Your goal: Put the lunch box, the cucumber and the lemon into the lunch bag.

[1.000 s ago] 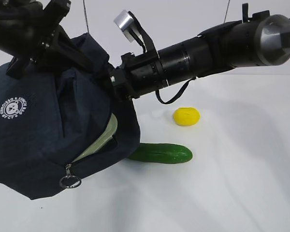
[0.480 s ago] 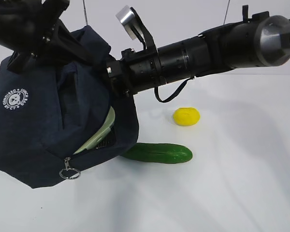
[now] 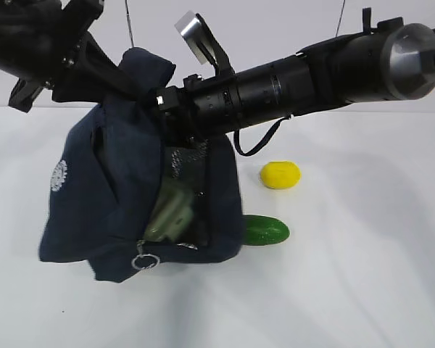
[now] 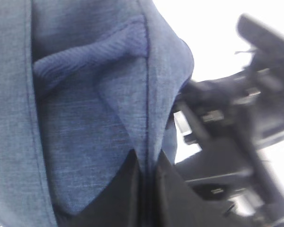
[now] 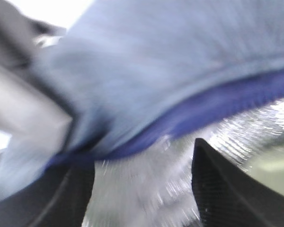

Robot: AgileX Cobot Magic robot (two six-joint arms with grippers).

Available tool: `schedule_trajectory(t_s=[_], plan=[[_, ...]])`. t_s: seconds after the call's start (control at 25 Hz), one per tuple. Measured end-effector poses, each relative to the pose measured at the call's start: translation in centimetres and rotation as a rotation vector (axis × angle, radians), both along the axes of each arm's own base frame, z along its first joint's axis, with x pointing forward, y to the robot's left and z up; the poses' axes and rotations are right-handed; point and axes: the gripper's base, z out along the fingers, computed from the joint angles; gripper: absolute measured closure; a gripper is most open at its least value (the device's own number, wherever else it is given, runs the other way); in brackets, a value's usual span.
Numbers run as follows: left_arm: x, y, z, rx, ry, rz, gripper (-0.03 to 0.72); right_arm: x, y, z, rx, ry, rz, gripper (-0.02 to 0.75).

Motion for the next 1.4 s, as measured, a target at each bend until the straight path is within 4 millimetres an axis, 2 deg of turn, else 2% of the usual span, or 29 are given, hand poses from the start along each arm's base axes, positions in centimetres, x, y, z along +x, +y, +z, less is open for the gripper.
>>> schedule_trajectory(t_s=[0.2, 0.48, 0.64, 0.8, 1.04, 1.2, 1.4], plan=[[0.0, 0.2, -0.4, 0.043, -0.002, -0.017, 0.680, -0.1, -0.1, -0.3, -0.034, 0.024, 0.003, 0.230], [0.1, 2.1, -1.1, 0.121, 0.030, -0.034, 0.680, -0.5, -0.1, -0.3, -0.040, 0.047, 0.045, 0.228], [0.0, 3.6, -0.9, 0.167, 0.023, -0.020, 0.680, -0.8, 0.0, 0.7, -0.004, 0.047, 0.091, 0.223], [-0.2, 4.9, -0.4, 0.189, 0.014, 0.000, 0.680, -0.7, -0.3, 1.8, -0.048, -0.001, 0.148, 0.220], [-0.1, 5.7, -0.6, 0.228, 0.007, 0.012, 0.680, 0.1, -0.8, 3.4, -0.253, -0.153, 0.218, 0.220], [-0.2, 5.9, -0.7, 0.255, 0.013, -0.003, 0.680, 1.0, -2.3, 4.6, -0.539, -0.250, 0.210, 0.220], [-0.2, 6.4, -0.7, 0.265, 0.004, -0.020, 0.680, 1.1, -4.1, 6.1, -0.742, -0.325, 0.168, 0.220]])
